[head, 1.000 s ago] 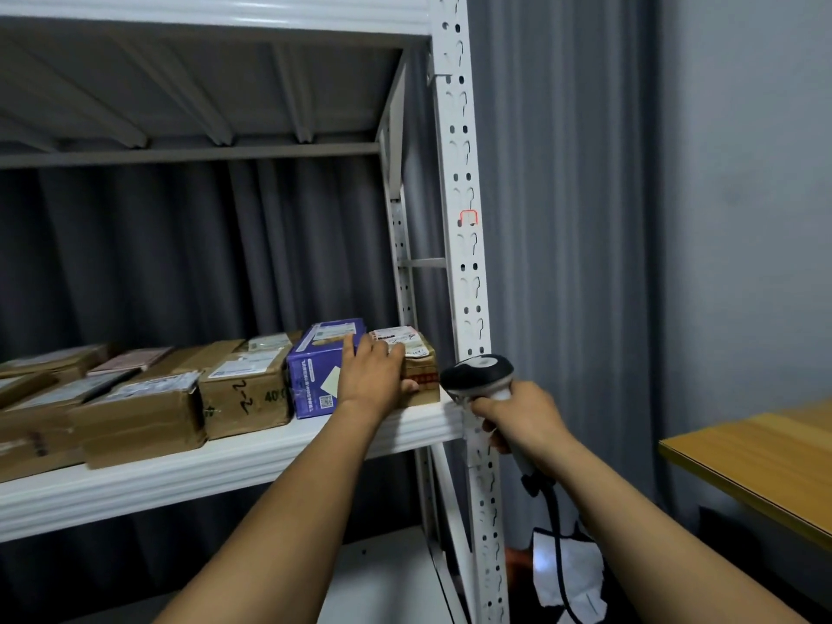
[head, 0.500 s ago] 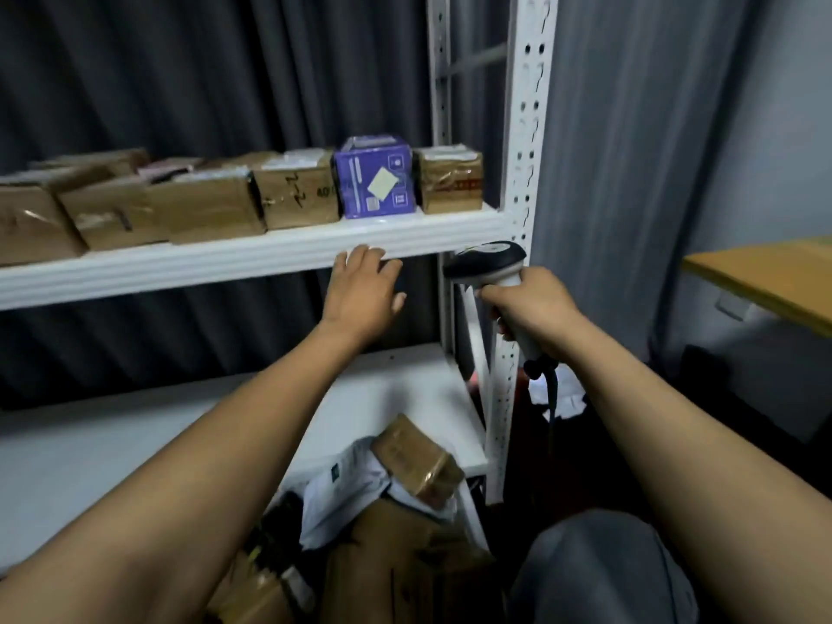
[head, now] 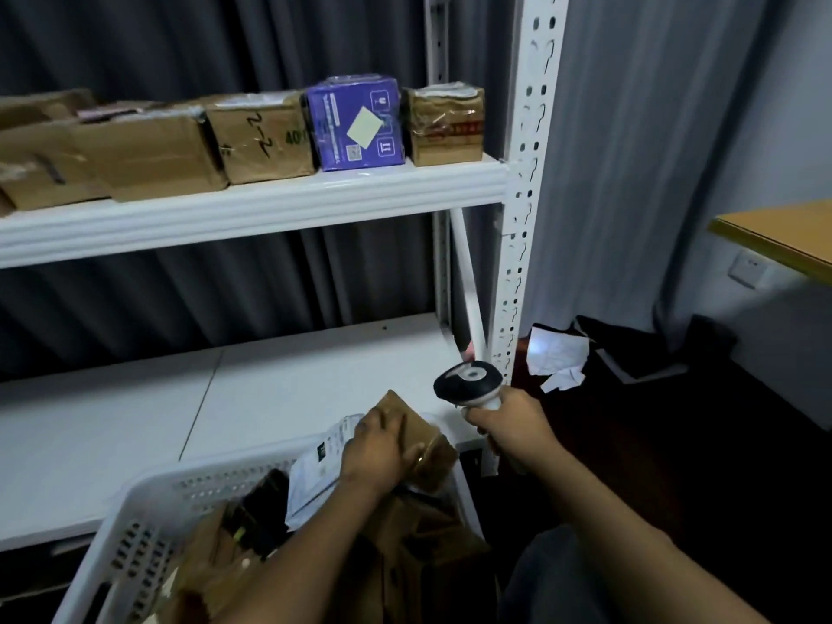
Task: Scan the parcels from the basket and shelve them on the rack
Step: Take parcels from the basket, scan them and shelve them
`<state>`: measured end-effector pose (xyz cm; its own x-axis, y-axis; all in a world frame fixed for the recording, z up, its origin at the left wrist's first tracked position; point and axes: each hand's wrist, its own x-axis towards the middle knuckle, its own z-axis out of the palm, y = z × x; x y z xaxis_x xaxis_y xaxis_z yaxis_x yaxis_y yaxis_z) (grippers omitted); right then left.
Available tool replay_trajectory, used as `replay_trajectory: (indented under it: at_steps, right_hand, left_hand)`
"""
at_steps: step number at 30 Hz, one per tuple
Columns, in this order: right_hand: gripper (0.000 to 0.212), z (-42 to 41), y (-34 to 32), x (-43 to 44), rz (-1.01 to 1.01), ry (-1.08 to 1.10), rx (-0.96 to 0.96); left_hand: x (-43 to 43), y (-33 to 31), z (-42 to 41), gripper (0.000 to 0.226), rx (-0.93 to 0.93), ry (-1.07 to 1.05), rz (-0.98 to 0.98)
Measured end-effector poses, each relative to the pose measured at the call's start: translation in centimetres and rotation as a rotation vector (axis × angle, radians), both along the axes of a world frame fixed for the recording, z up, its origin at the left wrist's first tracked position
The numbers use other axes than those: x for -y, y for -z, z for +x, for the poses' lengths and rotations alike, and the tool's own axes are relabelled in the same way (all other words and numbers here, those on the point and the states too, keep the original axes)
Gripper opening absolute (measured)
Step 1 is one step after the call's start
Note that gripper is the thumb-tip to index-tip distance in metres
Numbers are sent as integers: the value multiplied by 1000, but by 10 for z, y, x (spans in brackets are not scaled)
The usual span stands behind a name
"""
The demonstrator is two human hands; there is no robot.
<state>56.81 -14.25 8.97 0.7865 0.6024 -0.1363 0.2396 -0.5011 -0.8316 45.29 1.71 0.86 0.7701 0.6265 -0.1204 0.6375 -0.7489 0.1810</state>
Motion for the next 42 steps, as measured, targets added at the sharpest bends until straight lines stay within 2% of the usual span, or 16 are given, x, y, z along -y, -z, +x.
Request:
replay_trajectory:
  at_steps: [4,10,15,20,26,30,33,36,42]
  right_hand:
    - [13,16,26,2,-32,60,-41]
    - [15,35,36,-2,8,107,-102]
    - [20,36,36,-9,31,93,-90]
    - [14,36,34,-14,119,85,-158]
    - [10,28,26,-21,405,67,-481]
    - [7,18,25,-30,556,65,-684]
    - [10,10,23,-34,626,31,-916]
    - [17,2,21,-36,634,-58,-1091]
    - [21,-9,24,-41,651,-120,-1046]
  left_hand:
    - [11,24,29,81,-13,-107,-113]
    - [26,38,51,92,95,-332,-107]
    - [33,37,41,88,248,-510,-386]
    - [34,25,21,76,552,-656,-571]
    - [20,2,-11,48,1011,-663,-825]
    - [16,-18,-28,33,1196,-622,-939]
    - [23,-31,-35,34,1230,-565,-1034]
    - [31,-37,-45,25,1189,-506,-1002]
    - [25,-35,-68,41,942,-336,-661]
